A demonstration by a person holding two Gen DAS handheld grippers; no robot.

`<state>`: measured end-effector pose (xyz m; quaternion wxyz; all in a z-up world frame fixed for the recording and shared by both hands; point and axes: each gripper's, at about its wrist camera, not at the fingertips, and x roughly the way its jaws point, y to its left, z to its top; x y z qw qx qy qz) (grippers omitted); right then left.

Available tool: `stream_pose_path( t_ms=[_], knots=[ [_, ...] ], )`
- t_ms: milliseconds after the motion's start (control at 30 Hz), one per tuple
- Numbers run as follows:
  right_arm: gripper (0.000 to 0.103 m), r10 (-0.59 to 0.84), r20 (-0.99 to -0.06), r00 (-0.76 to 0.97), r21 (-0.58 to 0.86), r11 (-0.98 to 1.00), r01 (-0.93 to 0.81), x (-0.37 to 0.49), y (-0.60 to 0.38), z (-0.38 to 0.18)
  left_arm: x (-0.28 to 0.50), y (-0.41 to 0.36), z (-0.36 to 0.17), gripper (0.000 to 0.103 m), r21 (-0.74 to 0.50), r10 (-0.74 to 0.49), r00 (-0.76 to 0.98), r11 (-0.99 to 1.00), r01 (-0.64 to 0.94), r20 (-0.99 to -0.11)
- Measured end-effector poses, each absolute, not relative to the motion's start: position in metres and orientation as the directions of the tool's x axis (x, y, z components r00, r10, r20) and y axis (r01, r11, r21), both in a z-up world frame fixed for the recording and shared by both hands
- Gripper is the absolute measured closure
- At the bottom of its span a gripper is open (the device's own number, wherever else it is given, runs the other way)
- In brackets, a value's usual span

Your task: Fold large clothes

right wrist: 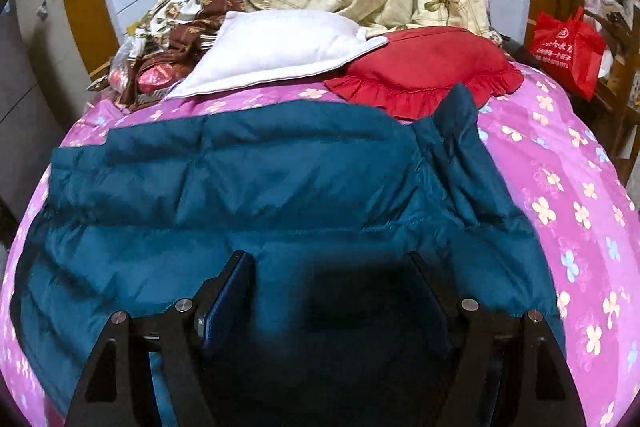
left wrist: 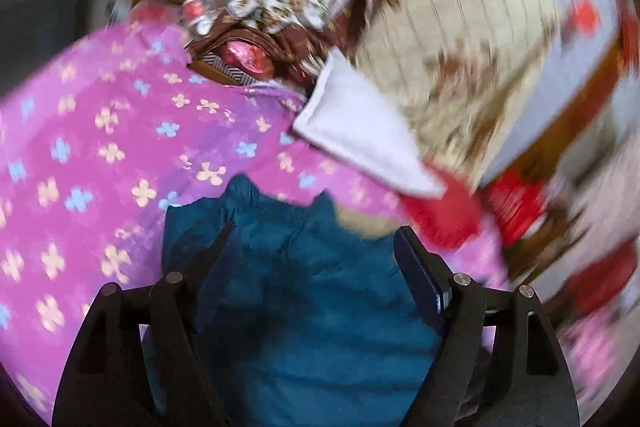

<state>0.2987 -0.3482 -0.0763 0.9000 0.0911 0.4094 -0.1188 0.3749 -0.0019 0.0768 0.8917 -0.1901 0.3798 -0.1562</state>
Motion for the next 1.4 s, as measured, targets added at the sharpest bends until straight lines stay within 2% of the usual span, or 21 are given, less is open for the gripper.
stream_pose_path(
  t_ms=[100,267,533,833,933,1100,1267,1400],
  knots=[
    [0.027,-0.165,-0.76,0.628,0.051,0.949,0.311,0.308,-0.356,-0.079,0.379,-0.039,0.039,0.024,-0.345,-0.37,0.614,0.924,0.166,-0.697],
    [0.025,-0.186,-0.752,0.632,0.032,0.948,0.317,0.326,-0.361,-0.089,0.412,-0.078,-0.028,0.024,-0.181,-0.215,0.553,0.977,0.117,-0.805],
    [0.02,-0.163,-0.753,0.638,0.053,0.951,0.305,0.376,-0.37,-0.103,0.455,-0.078,-0.061,0.024,-0.097,-0.105,0.574,0.994,0.044,-0.812],
    [0.017,-0.142,-0.767,0.626,0.063,0.954,0.294,0.396,-0.368,-0.112,0.457,-0.075,-0.064,0.024,-0.068,-0.056,0.595,0.998,0.003,-0.802],
    [0.018,-0.21,-0.749,0.629,-0.005,0.951,0.311,0.376,-0.361,-0.093,0.44,-0.071,-0.045,0.024,-0.084,-0.083,0.598,0.996,0.025,-0.797],
    [0.018,-0.185,-0.693,0.697,-0.004,0.967,0.254,0.303,-0.348,-0.057,0.391,-0.046,-0.008,0.024,-0.141,-0.14,0.645,0.989,0.05,-0.751],
    [0.018,-0.173,-0.69,0.703,-0.001,0.971,0.238,0.224,-0.348,-0.059,0.349,-0.018,-0.014,0.024,-0.042,-0.044,0.672,0.999,0.018,-0.739],
    [0.018,-0.18,-0.74,0.648,0.041,0.95,0.311,0.189,-0.371,-0.082,0.331,0.021,-0.043,0.024,-0.024,0.031,0.607,0.996,-0.082,-0.794]
  ],
)
